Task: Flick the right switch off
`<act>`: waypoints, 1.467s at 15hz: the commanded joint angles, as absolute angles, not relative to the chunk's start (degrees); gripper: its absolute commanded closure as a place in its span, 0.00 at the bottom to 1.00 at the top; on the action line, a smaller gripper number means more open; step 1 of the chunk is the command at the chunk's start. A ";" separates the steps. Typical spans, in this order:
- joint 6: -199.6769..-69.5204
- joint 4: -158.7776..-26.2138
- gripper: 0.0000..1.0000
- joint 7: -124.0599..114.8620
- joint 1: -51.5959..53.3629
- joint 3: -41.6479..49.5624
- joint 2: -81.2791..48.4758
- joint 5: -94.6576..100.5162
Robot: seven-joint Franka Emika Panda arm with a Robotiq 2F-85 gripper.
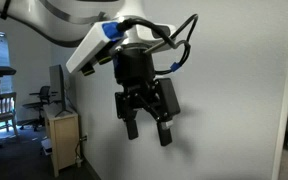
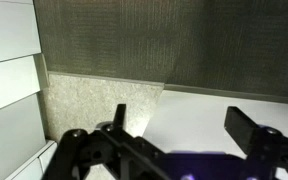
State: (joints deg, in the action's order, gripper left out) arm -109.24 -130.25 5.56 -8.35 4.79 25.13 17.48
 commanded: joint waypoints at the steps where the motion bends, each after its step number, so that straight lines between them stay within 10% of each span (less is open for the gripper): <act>1: -108.98 -130.08 0.00 5.39 -7.78 5.25 25.10 17.66; 22: -109.46 -128.97 0.00 6.59 -7.04 4.70 24.43 19.00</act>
State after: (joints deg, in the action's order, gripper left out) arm -109.23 -130.09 5.54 -7.78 4.78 25.15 17.54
